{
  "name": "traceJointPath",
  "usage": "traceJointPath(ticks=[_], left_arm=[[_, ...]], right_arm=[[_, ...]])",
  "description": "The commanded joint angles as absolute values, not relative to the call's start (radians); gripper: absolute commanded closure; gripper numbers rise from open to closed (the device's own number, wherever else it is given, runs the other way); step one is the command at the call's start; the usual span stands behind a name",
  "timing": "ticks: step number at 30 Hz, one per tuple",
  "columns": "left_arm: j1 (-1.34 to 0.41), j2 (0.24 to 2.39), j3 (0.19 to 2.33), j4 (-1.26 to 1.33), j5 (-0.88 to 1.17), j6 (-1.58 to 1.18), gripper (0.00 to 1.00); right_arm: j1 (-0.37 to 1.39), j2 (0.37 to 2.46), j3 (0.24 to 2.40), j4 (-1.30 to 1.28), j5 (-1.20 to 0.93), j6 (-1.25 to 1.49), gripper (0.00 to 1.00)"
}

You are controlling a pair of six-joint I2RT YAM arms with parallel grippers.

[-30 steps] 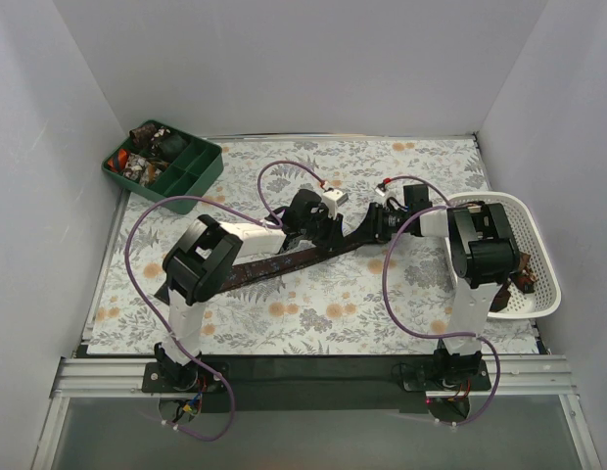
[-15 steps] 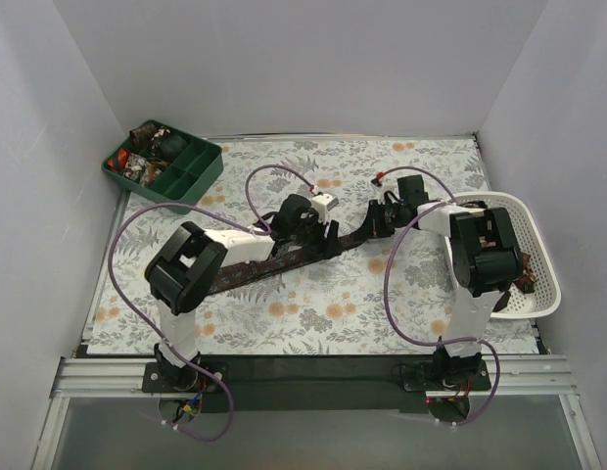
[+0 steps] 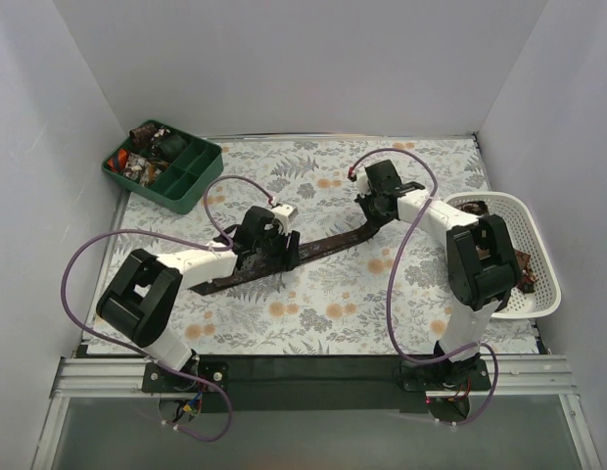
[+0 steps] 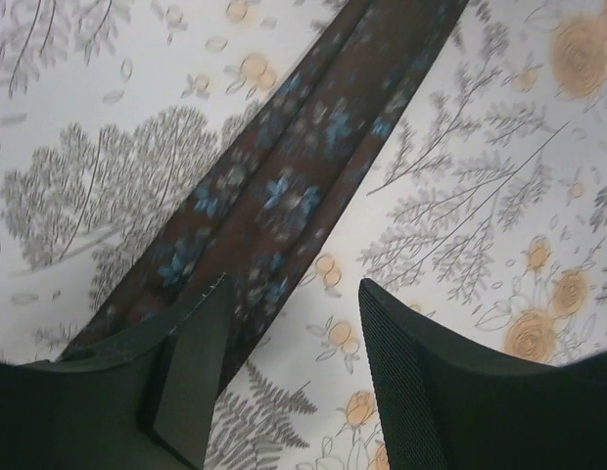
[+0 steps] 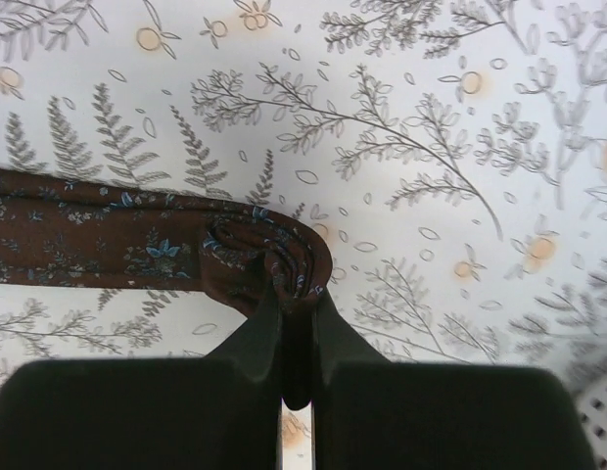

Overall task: Roll the ties
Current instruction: Roll the tie

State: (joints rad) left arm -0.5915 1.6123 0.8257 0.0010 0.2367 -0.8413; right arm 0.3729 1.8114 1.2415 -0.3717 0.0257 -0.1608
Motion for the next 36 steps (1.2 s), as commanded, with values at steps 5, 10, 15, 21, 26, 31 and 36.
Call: traceJointPath(ticks=[5,10,15,21,26,31,36], left_arm=[[-0.572,1.468,0.715,-0.052,0.181,-0.861,0.51],[-0.563,1.410,0.660,-0.058,0.143,-0.890,0.52],[-0.555,1.373,0.629,-0.077,0.135,-0.911,0.53],[-0.552,1.330,0.592,-0.078,0.129,-0.925,0.54],[-0.552,1.305,0.569,-0.074,0.137,-0.937,0.54],[-0.552,1.284,0.560,-0.072,0.138,-0.940,0.54],[-0.552,1.267,0.564,-0.072,0.147,-0.942,0.54]], right_arm=[[0.538,1.860,1.359,-0.489,0.568,-0.281,0.99],[0.659,1.937,1.400,-0.540,0.742,-0.279,0.99],[0.736,2.029,1.439,-0.577,0.822,-0.249,0.99],[0.796,2.092,1.499,-0.607,0.755,-0.193,0.99],[0.810,2.135,1.526,-0.614,0.609,-0.160,0.93],[0.802,2.148,1.522,-0.612,0.479,-0.121,0.78],[0.773,2.140,1.526,-0.612,0.321,-0.083,0.66]])
